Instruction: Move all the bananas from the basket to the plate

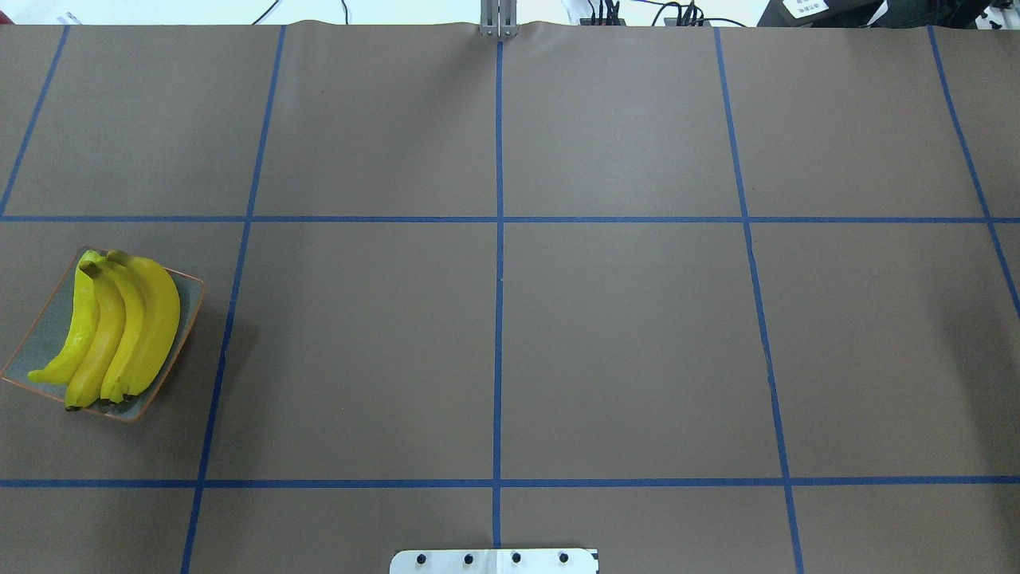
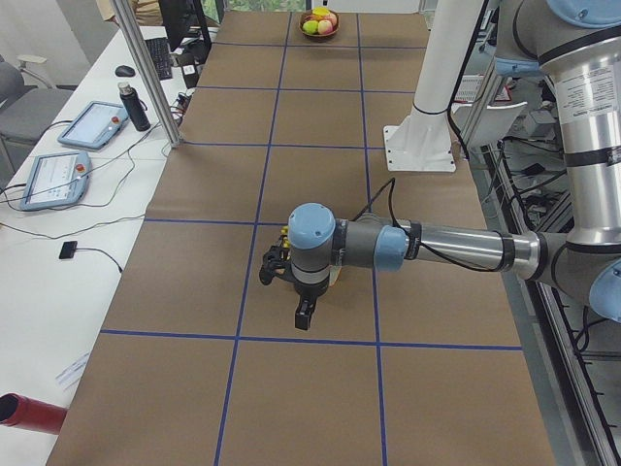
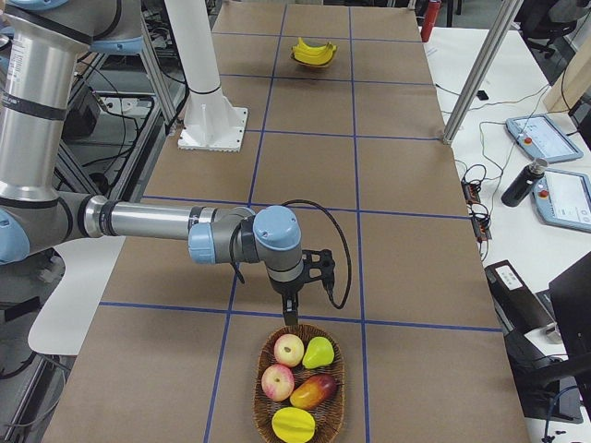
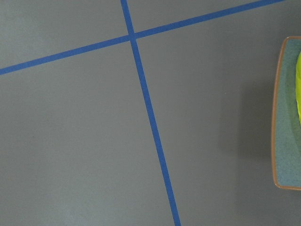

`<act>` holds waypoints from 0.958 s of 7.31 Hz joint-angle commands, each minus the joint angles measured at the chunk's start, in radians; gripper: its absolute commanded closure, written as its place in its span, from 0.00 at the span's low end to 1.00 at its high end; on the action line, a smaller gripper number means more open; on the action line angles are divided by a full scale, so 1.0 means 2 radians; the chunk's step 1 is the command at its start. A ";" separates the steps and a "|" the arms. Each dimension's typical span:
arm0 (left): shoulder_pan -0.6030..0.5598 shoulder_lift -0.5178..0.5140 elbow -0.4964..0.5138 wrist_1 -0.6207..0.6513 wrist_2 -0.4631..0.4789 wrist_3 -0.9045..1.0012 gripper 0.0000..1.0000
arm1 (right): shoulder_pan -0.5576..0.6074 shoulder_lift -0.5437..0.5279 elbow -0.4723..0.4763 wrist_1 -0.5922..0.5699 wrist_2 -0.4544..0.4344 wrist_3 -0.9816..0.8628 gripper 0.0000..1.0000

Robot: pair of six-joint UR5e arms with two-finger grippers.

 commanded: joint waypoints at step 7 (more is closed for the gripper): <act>0.000 0.000 0.000 0.000 0.004 0.000 0.00 | 0.010 -0.002 -0.005 0.006 0.003 0.001 0.00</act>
